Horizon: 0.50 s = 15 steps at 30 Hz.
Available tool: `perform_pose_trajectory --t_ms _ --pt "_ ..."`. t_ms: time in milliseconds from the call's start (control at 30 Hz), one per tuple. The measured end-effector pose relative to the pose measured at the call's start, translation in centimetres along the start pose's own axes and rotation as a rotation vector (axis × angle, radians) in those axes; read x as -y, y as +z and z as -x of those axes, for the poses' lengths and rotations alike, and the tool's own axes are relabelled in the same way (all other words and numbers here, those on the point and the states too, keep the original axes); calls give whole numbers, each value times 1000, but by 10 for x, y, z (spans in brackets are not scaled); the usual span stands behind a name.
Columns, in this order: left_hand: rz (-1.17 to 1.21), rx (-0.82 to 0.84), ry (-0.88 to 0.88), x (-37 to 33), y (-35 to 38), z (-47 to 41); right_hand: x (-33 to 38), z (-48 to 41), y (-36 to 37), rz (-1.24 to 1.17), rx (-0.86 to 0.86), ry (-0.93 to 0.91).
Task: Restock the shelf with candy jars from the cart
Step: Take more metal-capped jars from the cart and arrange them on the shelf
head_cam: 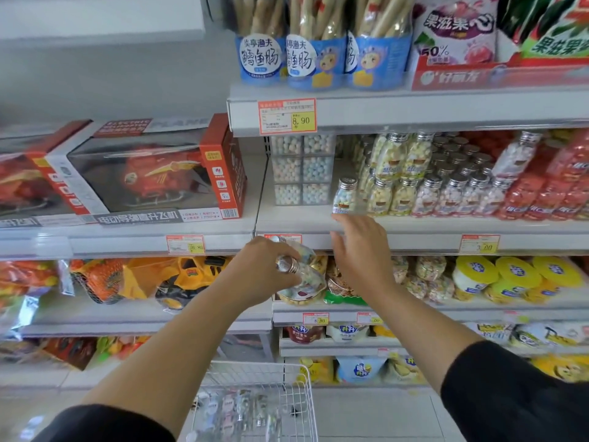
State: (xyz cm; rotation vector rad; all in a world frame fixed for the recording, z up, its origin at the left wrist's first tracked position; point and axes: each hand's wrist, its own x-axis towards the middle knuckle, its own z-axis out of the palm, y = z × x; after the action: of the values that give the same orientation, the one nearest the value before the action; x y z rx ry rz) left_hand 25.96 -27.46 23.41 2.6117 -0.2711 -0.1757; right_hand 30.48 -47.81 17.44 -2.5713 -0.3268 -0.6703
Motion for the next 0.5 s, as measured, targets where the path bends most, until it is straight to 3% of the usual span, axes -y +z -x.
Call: perform_pose_trajectory --t_ms 67,200,500 --pt "0 -20 12 -2 -2 -2 2 -5 4 87 125 -33" --pt "2 -84 28 -7 -12 -8 1 -29 7 127 209 -2" --pt "35 -202 44 -24 -38 -19 -23 -68 13 9 404 32"
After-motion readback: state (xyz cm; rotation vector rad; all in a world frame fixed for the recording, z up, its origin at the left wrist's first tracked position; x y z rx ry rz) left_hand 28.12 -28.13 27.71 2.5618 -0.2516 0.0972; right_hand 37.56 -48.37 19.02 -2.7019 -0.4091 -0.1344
